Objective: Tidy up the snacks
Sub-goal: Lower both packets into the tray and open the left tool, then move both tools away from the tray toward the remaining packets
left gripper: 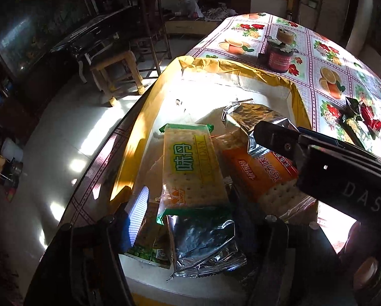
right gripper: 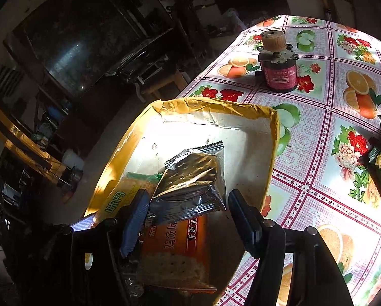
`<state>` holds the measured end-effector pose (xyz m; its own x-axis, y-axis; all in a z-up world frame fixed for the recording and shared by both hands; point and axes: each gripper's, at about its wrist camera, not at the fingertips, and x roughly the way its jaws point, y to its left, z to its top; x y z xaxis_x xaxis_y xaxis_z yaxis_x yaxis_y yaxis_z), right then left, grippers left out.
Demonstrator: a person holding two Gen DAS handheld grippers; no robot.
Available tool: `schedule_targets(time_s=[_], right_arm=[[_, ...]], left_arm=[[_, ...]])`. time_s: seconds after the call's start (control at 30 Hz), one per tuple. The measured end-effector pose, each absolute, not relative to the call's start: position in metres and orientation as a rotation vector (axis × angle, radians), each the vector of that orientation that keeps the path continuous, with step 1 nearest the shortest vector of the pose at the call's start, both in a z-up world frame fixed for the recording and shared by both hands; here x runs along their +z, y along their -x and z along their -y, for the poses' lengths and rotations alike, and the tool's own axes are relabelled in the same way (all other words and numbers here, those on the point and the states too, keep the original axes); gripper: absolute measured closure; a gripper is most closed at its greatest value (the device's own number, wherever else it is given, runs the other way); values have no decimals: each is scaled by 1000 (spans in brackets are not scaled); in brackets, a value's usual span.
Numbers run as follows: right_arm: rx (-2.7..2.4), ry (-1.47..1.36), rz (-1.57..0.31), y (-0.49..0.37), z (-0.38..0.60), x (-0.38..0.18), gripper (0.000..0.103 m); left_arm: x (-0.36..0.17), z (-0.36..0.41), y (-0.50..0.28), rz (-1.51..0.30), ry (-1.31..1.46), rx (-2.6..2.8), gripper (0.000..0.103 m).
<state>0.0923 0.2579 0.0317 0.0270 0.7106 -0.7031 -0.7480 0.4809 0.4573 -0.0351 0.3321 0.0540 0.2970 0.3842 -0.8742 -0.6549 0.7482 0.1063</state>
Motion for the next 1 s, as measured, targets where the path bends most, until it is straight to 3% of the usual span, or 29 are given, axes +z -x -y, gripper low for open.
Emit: schedule_targets(time_s=[0.27,1.0], right_arm=[[1104,-29,-1018,-96,-219,50,28],[816,-182,-1025,-117,-21,26,24]], left_arm=[[68,-322,39,-1038,281,699,22],[89,-225,-2,-1022,213,526,17]])
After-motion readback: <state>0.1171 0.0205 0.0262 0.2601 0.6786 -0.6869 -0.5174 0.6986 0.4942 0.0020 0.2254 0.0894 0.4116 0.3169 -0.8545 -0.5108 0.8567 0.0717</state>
